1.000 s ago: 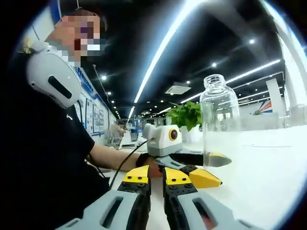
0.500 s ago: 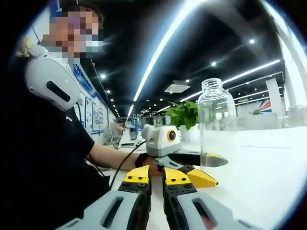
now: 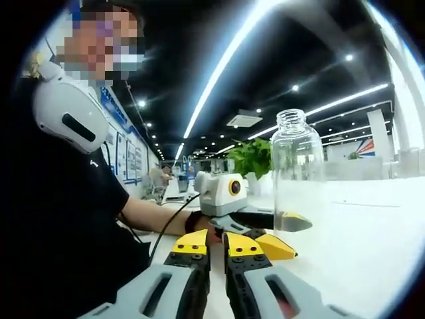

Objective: Open cup lid place lid on tabletop

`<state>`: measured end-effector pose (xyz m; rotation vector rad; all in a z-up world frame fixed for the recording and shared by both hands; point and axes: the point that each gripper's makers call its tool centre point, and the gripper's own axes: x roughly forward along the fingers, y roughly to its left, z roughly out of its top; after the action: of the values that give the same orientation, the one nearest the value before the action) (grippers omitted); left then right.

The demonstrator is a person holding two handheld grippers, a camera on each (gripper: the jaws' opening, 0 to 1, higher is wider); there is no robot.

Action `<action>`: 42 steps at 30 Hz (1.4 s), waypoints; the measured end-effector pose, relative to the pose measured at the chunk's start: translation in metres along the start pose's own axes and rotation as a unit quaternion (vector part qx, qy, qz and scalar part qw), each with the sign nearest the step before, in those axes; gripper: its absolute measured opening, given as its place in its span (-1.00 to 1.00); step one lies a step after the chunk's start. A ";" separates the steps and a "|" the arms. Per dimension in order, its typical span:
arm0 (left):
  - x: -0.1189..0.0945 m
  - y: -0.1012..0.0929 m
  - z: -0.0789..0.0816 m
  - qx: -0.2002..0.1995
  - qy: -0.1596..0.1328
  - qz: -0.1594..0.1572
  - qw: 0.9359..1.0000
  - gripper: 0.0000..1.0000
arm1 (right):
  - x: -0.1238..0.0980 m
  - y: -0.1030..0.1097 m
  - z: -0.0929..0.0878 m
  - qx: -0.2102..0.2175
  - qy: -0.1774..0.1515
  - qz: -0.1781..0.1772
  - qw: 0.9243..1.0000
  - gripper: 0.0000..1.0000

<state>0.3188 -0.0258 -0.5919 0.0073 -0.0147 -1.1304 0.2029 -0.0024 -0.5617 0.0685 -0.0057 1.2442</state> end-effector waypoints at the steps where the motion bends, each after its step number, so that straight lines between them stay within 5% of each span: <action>1: 0.000 0.000 0.000 0.000 0.000 0.000 1.000 -0.28 | 0.000 0.000 0.000 0.000 0.000 0.000 1.000 -0.95; 19: 0.000 0.002 0.001 -0.008 0.004 -0.006 1.000 -0.26 | 0.002 0.001 0.000 -0.005 0.002 0.001 1.000 -0.96; 27: -0.004 -0.003 0.014 -0.007 -0.012 -0.019 1.000 -0.15 | 0.001 -0.001 0.003 -0.009 0.002 -0.002 1.000 -0.91; 35: -0.017 -0.011 0.020 -0.007 -0.006 -0.013 1.000 -0.08 | -0.004 -0.009 0.008 -0.016 -0.001 -0.022 1.000 -0.74; 42: -0.053 -0.016 0.024 -0.015 -0.010 0.018 1.000 -0.08 | -0.019 -0.024 0.021 -0.018 -0.014 -0.071 0.997 -0.49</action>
<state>0.2811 0.0156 -0.5681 -0.0305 -0.0147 -1.0953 0.2203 -0.0292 -0.5423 0.0547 -0.0477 1.1012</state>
